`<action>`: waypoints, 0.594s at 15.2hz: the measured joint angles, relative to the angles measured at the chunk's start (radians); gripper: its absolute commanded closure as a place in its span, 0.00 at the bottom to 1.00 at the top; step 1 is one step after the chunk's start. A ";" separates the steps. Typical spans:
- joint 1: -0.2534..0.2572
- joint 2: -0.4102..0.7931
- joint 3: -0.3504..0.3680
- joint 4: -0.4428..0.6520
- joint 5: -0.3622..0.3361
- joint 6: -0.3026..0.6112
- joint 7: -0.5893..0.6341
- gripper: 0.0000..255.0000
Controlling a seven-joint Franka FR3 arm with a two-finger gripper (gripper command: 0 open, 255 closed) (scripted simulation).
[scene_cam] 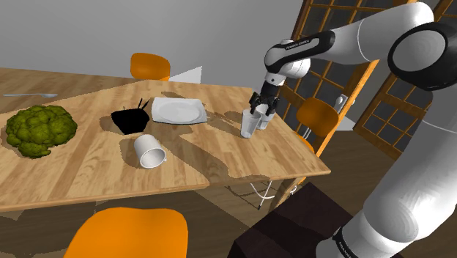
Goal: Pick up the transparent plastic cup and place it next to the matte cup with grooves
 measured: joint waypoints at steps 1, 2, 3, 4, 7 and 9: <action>-0.005 -0.008 -0.004 0.015 -0.002 -0.024 -0.005 0.00; -0.007 -0.020 -0.006 0.039 -0.005 -0.058 -0.002 0.00; -0.007 -0.025 -0.006 0.046 -0.006 -0.070 0.001 0.00; -0.007 -0.028 -0.006 0.047 -0.007 -0.075 0.001 0.00; -0.007 -0.029 -0.006 0.050 -0.007 -0.081 0.003 0.00; -0.006 -0.030 -0.006 0.051 -0.007 -0.081 0.003 0.00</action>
